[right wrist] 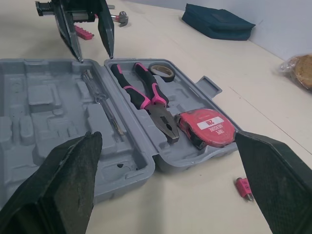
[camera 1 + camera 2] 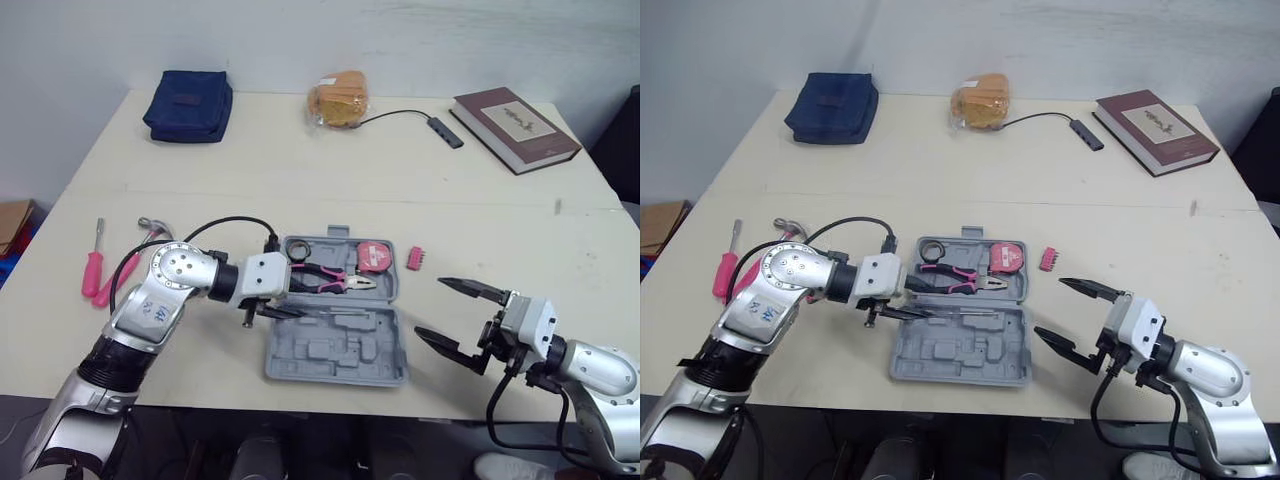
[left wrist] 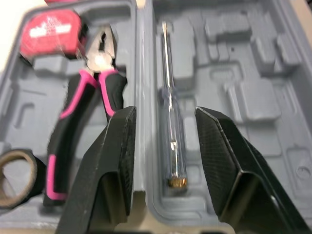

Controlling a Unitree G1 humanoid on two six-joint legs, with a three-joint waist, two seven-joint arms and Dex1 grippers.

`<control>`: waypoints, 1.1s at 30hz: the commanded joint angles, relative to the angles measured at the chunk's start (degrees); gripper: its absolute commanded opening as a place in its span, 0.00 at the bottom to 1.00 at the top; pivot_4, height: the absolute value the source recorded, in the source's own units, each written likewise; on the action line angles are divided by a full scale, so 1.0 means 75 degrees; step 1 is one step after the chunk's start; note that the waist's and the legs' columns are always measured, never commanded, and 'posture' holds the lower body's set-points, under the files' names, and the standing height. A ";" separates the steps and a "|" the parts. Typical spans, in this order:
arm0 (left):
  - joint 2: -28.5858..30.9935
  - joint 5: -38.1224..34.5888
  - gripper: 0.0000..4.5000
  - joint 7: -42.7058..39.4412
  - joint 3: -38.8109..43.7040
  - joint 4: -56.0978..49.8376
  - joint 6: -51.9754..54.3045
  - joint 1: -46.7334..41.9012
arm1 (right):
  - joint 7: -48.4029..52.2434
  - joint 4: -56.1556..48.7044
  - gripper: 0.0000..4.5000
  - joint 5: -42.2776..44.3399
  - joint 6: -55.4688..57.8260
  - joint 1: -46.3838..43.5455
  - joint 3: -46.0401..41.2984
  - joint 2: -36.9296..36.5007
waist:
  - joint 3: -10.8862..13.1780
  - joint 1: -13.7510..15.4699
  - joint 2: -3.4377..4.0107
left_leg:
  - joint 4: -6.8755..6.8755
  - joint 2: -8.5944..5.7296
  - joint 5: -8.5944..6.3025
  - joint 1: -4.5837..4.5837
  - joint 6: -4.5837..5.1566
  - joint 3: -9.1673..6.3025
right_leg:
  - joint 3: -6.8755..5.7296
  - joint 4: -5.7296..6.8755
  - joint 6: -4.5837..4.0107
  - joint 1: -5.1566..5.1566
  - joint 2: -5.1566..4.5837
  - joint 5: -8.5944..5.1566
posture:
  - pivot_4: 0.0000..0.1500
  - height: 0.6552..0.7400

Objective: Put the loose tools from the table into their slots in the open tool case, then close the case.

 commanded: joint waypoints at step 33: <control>-0.0202 0.1314 0.01 0.1038 -0.1647 0.0550 0.2020 0.0646 | -0.0019 -0.0089 1.00 0.0095 -0.0053 0.0045 -0.0149 -0.0118 | -0.0022 -0.0016 0.0026 | -0.0005 0.0007 -0.0022 0.0059 0.0028 -0.0032 | -0.0029 -0.0034 0.0002 0.0085 -0.0003 0.0001 | 1.00 1.00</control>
